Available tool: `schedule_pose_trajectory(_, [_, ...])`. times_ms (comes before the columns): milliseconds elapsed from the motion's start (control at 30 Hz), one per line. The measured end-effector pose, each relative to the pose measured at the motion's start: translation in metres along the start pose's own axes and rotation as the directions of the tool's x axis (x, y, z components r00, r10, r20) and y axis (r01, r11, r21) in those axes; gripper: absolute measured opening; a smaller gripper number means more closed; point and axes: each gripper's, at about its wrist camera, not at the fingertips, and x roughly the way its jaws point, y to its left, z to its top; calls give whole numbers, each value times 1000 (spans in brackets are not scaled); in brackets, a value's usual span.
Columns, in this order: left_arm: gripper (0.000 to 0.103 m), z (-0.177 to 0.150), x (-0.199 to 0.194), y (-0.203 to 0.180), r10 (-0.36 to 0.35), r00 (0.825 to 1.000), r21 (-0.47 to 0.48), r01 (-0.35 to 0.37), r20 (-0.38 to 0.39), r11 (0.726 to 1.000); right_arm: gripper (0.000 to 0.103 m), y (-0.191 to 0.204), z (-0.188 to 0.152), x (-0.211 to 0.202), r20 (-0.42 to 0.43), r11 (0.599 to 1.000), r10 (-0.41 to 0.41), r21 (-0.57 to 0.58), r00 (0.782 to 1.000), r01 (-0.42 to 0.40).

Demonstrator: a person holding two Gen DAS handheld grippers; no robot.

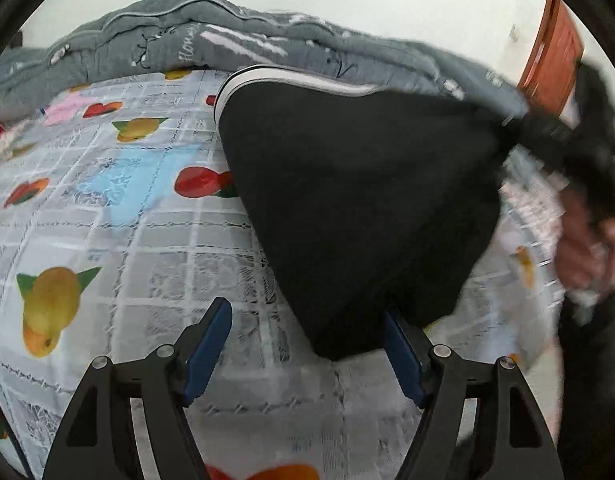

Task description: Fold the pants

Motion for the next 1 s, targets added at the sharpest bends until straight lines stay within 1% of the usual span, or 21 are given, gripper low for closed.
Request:
schedule_pose_trajectory(33, [72, 1, 5, -7, 37, 999, 22, -36, -4, 999, 16, -4, 2, -2, 7, 1000, -8, -5, 1000, 8])
schedule_pose_trajectory(67, [72, 1, 9, -14, 57, 998, 46, -57, -1, 997, 16, -11, 4, -8, 22, 1000, -24, -7, 999, 24])
schedule_pose_trajectory(100, [72, 1, 9, -17, 57, 998, 55, -57, 2, 997, 16, -19, 5, -13, 32, 999, -37, -6, 999, 37])
schedule_pose_trajectory(167, [72, 2, 8, -25, 26, 1000, 66, -26, 11, 997, 16, -41, 3, -22, 53, 997, -68, 24, 996, 67])
schedule_pose_trajectory(233, [72, 2, 4, -32, -19, 999, 85, 17, 29, 996, 16, -73, -1, -28, 70, 991, -108, 92, 992, 102])
schedule_pose_trajectory(333, [72, 3, -2, -43, -68, 997, 135, 61, 41, 989, 16, -110, -10, -28, 60, 976, -154, 163, 986, 143])
schedule_pose_trajectory(400, [72, 2, -3, -48, -93, 995, 157, 86, 38, 984, 16, -128, -22, -14, 19, 966, -202, 169, 979, 196])
schedule_pose_trajectory(467, [72, 1, -5, -48, -117, 992, 148, 110, 43, 983, 17, -140, -37, 3, -36, 957, -226, 178, 974, 228])
schedule_pose_trajectory(533, [72, -1, -10, -45, -152, 987, 135, 144, 54, 980, 19, -141, -46, 7, -42, 957, -238, 161, 970, 241])
schedule_pose_trajectory(600, [72, -4, -17, -39, -187, 980, 121, 178, 68, 977, 26, -135, -44, 3, -46, 956, -274, 98, 961, 277])
schedule_pose_trajectory(700, [72, -4, -29, -29, -235, 968, 95, 226, 91, 969, 27, -135, -34, -6, -23, 950, -304, 69, 952, 305])
schedule_pose_trajectory(733, [72, -2, -34, -25, -236, 966, 79, 228, 102, 970, 28, -136, -31, -8, -17, 948, -309, 68, 951, 310])
schedule_pose_trajectory(800, [72, 5, -31, -22, -209, 973, 69, 203, 103, 977, 31, -138, -23, -6, -23, 949, -308, 64, 951, 308])
schedule_pose_trajectory(867, [72, 13, -27, -23, -196, 975, 73, 189, 101, 979, 37, -141, -16, -4, -34, 950, -302, 76, 953, 304])
schedule_pose_trajectory(933, [72, 22, -21, -25, -189, 977, 66, 184, 98, 981, 47, -143, -12, 1, -47, 953, -287, 88, 957, 290])
schedule_pose_trajectory(1000, [72, 31, -9, -26, -178, 980, 36, 175, 85, 984, 47, -145, -8, 8, -70, 958, -264, 93, 962, 270])
